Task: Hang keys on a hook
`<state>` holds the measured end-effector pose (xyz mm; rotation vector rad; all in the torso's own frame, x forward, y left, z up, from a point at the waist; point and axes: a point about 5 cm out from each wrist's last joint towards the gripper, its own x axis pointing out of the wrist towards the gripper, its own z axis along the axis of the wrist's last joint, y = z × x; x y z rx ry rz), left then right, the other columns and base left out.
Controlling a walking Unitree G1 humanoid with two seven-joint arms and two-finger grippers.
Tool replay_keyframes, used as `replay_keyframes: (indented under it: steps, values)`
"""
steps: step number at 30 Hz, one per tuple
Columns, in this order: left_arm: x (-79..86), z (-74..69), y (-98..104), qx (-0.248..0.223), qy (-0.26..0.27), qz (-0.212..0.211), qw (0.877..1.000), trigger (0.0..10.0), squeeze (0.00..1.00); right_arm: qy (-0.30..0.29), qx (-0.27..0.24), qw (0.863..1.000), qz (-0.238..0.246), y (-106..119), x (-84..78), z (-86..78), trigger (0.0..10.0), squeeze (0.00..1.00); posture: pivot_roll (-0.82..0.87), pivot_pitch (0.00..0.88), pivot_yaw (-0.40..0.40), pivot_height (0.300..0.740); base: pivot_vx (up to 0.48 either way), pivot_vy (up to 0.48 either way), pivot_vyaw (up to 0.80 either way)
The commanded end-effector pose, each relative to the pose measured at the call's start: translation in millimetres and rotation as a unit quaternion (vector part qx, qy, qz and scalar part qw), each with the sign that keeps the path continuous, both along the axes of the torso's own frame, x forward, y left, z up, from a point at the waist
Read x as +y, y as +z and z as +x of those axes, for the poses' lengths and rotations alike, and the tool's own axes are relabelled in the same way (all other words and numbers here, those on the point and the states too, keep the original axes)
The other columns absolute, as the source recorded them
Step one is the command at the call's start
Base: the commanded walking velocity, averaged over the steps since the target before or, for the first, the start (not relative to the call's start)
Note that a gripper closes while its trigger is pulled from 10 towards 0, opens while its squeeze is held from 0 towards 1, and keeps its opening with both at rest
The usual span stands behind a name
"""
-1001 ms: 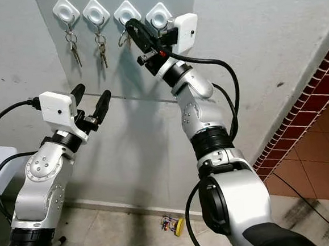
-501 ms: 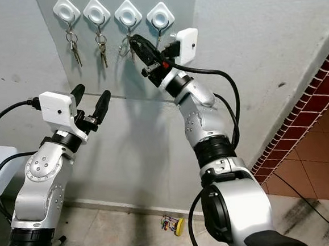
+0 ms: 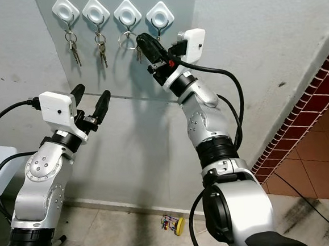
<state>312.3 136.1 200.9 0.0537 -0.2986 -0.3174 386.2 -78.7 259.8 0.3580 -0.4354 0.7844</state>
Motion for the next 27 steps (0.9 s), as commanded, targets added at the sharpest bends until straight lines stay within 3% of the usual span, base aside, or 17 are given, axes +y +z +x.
replay_keyframes:
  steps: [1, 18, 20, 21, 23, 27]
  values:
    - [-0.9, -0.7, 5, -0.01, -0.001, 0.005, 1.0, 10.0, 0.0, 0.004, -0.008, 1.0, -0.002, 2, 0.6, -2.3, 10.0, 1.0, -0.06, 0.038, -0.045, 0.74, 0.0, 0.0, 0.0]
    - [-1.3, -2.1, 3, -0.01, 0.002, 0.004, 1.0, 10.0, 0.0, 0.006, -0.004, 1.0, -0.012, -5, -0.6, -5.1, 10.0, 1.0, -0.06, 0.033, -0.049, 0.74, 0.0, 0.0, 0.0]
    - [0.5, -2.5, -3, -0.001, 0.007, -0.001, 1.0, 10.0, 0.0, -0.002, 0.005, 1.0, -0.017, -17, -3.0, -7.6, 10.0, 1.0, -0.05, 0.027, -0.051, 0.74, 0.0, 0.0, 0.0]
    - [3.7, -3.4, -13, 0.015, 0.018, -0.005, 1.0, 10.0, 0.0, -0.013, 0.02, 0.999, -0.026, -36, -6.5, -12.1, 10.0, 1.0, -0.05, 0.027, -0.049, 0.74, 0.0, 0.0, 0.0]
    - [5.0, -3.6, -18, 0.022, 0.024, -0.004, 0.999, 10.0, 0.0, -0.016, 0.027, 0.999, -0.03, -43, -7.6, -14.1, 10.0, 1.0, -0.05, 0.027, -0.049, 0.74, 0.0, 0.0, 0.0]
    - [11.8, -8.0, -48, 0.057, 0.058, -0.006, 0.997, 10.0, 0.0, -0.045, 0.067, 0.995, -0.065, -85, -13.5, -25.8, 10.0, 1.0, -0.06, 0.036, -0.041, 0.74, 0.0, 0.0, 0.0]
